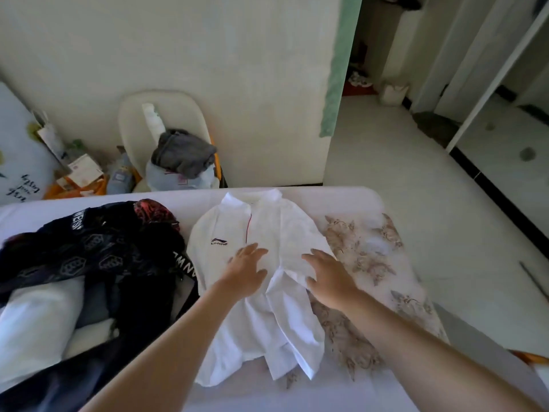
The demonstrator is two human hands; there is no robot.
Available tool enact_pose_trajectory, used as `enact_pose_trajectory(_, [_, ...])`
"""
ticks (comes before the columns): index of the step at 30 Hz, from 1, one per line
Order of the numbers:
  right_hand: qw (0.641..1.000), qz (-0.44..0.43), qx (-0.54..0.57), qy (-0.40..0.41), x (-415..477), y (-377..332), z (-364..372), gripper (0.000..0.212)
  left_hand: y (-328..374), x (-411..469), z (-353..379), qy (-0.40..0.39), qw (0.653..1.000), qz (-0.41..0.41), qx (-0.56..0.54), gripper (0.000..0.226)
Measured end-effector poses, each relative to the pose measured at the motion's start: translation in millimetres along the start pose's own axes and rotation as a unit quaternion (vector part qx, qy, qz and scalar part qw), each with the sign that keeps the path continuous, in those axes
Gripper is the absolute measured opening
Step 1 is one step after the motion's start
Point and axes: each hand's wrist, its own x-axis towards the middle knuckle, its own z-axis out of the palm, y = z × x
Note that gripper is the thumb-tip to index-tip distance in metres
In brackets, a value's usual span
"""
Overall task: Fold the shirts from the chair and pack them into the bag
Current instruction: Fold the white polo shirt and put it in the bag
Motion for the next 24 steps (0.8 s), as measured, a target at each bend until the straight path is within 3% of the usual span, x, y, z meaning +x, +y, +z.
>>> enact_pose_trajectory(2, [0.992,-0.116,-0.036,0.027,-14.0,-5.5,29.3,0.067,-4.5,-19.2,26.6,-0.008,1.000,0.019,0.010,0.056])
enact_pose_trajectory(4, [0.973,-0.213,-0.092,-0.015,-26.5,-13.1,56.2,0.079,-13.0,-42.5,46.7,0.007,0.997,0.061,0.041,0.063])
enact_pose_trajectory(6, [0.956,-0.231,-0.169,-0.064,-33.7,-12.4,74.8,0.078,-24.9,-64.9,59.9,-0.001,0.990,0.098,0.103,0.072])
enact_pose_trajectory(8, [0.963,-0.191,-0.163,-0.095,-36.5,-3.1,73.6,0.058,-39.5,-84.1,69.8,-0.034,0.981,0.113,0.156,0.077])
enact_pose_trajectory(10, [0.982,-0.151,-0.089,-0.072,-39.6,11.6,65.4,0.042,-54.0,-96.9,75.0,-0.047,0.980,0.107,0.160,0.075])
enact_pose_trajectory(12, [0.990,-0.118,-0.070,-0.023,-42.7,24.8,52.4,0.036,-61.2,-106.4,75.7,-0.022,0.990,0.078,0.117,0.053])
enact_pose_trajectory(14, [0.989,-0.076,-0.109,0.063,-46.6,37.9,42.1,0.037,-58.8,-113.4,70.9,0.012,0.997,0.045,0.057,0.029])
enact_pose_trajectory(17, [0.966,0.071,-0.224,0.108,-53.7,43.2,27.9,0.047,-49.8,-114.8,58.6,0.044,0.999,-0.016,0.010,0.024])
enact_pose_trajectory(19, [0.950,0.100,-0.258,0.147,-57.9,39.3,25.7,0.058,-50.0,-109.9,49.5,0.124,0.991,-0.049,0.029,0.025])
enact_pose_trajectory(20, [0.951,0.069,-0.246,0.174,-59.5,35.8,27.7,0.063,-54.2,-106.0,45.8,0.167,0.983,-0.061,0.045,0.031])
enact_pose_trajectory(22, [0.952,-0.079,-0.201,0.217,-64.3,25.3,40.4,0.059,-62.1,-99.4,40.3,0.230,0.969,-0.058,0.073,0.046])
enact_pose_trajectory(24, [0.955,-0.226,-0.131,0.142,-73.6,10.6,60.2,0.038,-63.4,-98.6,45.0,0.253,0.965,0.016,0.074,0.040])
